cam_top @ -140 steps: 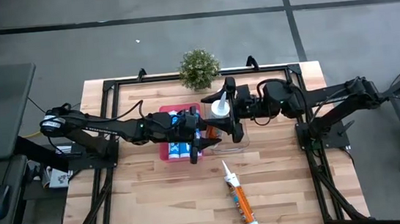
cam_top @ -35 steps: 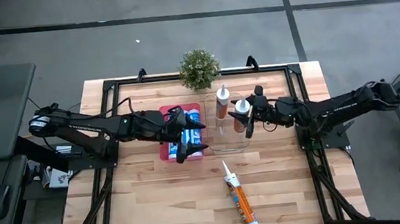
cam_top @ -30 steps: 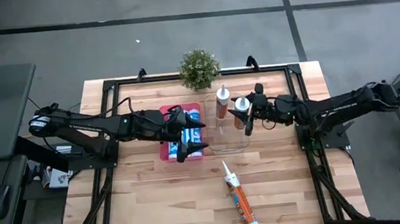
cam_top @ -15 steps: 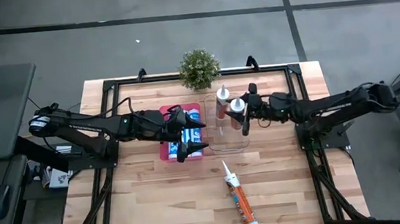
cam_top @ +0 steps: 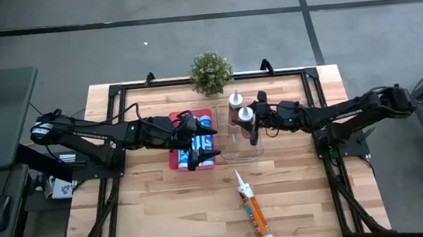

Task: Pick & place silicon tubes, Sealant and Lysol wipes
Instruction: Put the left orange sealant into the transparent bin

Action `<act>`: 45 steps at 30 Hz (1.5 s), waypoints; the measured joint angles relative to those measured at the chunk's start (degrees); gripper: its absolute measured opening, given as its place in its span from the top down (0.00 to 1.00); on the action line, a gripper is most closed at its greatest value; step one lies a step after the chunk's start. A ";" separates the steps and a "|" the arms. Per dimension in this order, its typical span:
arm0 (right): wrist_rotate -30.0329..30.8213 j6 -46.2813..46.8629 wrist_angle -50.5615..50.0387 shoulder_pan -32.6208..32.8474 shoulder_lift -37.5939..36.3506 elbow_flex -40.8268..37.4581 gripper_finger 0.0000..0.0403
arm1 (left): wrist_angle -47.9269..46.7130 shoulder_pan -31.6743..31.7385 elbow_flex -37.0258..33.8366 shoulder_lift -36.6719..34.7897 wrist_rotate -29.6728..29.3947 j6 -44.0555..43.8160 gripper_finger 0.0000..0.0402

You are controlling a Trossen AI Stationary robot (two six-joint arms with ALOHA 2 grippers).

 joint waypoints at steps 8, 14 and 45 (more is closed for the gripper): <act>1.39 1.04 -0.38 0.63 1.64 0.00 0.52 | -0.42 0.00 0.00 0.00 -0.01 -0.03 0.08; 1.41 1.73 6.38 0.87 1.50 -3.48 0.52 | -0.45 -0.02 0.00 0.00 0.02 -0.01 0.08; 3.77 1.22 10.50 -0.76 -0.65 -8.33 0.52 | -1.27 -0.02 0.00 -0.02 0.33 0.08 0.08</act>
